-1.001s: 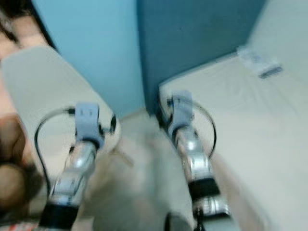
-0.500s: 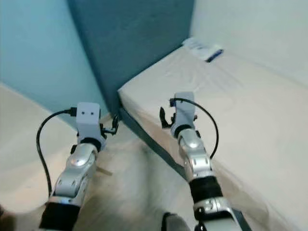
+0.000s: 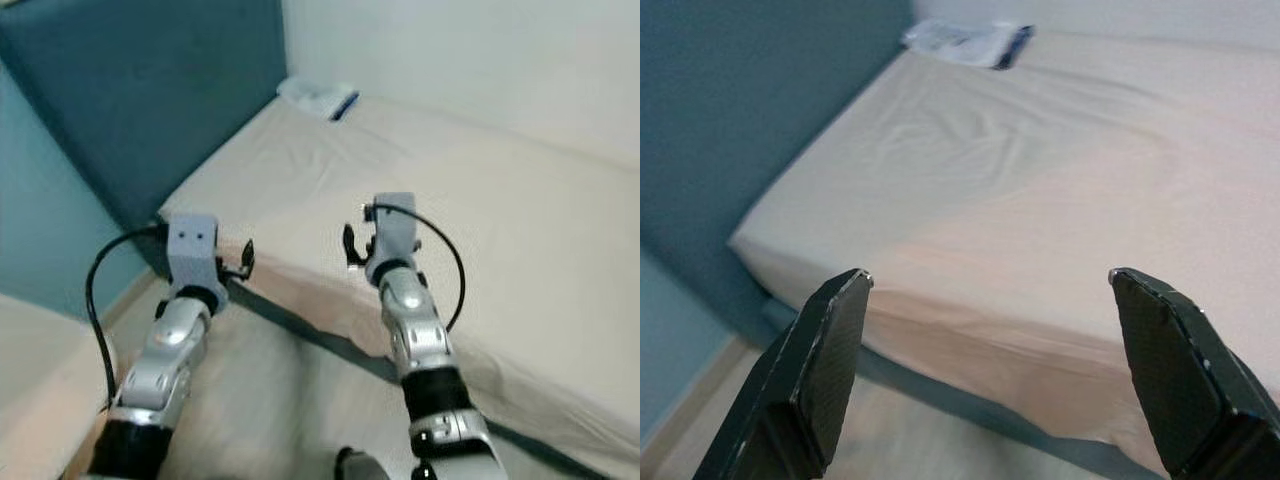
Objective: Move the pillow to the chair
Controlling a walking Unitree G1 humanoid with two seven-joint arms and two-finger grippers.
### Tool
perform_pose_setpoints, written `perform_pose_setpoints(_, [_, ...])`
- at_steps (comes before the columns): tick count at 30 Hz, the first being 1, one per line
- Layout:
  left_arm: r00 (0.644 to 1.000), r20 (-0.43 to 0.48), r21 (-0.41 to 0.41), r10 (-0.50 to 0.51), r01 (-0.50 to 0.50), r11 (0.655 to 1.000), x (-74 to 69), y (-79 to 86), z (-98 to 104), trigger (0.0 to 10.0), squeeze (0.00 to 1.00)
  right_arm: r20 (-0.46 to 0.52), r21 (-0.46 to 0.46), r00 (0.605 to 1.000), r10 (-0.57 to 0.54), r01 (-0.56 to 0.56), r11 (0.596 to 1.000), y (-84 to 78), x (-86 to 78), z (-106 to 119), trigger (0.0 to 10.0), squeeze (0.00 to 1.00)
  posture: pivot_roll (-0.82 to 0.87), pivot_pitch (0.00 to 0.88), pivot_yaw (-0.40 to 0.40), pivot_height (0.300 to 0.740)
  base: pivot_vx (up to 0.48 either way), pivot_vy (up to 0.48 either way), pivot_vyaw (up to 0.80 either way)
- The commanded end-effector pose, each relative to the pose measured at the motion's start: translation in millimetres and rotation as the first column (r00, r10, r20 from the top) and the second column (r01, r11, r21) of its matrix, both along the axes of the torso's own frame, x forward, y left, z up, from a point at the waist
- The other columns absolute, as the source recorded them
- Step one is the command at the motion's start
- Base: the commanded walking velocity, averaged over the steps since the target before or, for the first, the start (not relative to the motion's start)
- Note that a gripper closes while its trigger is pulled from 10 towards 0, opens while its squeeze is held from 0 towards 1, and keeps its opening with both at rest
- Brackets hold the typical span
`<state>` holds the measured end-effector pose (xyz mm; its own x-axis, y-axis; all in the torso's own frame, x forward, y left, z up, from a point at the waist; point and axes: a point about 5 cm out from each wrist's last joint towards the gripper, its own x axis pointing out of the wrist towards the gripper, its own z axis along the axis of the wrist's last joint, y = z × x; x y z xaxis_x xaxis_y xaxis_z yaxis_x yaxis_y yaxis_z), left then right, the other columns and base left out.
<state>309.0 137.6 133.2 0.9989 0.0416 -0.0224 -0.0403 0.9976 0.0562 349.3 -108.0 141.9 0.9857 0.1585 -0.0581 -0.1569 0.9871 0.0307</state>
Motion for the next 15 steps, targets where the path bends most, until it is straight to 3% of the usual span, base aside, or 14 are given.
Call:
perform_pose_setpoints(1, [1.000,-0.027,-0.003,0.004,-0.004,1.000,-2.1,1.2,-6.4,10.0,0.00,-0.025,-0.002,1.000,-0.004,0.004,1.000,-1.9,-2.4,-6.9,10.0,0.00,-0.01,0.160,-0.007,0.740,0.000,0.000,-0.80])
perform_pose_setpoints(15, [0.999,-0.032,-0.002,-0.001,0.001,1.000,-1.3,0.1,-7.0,10.0,0.00,-0.031,0.008,1.000,-0.002,0.002,1.000,-2.0,-1.5,-7.4,10.0,0.00,-0.01,0.160,-0.005,0.740,0.000,0.000,-0.80])
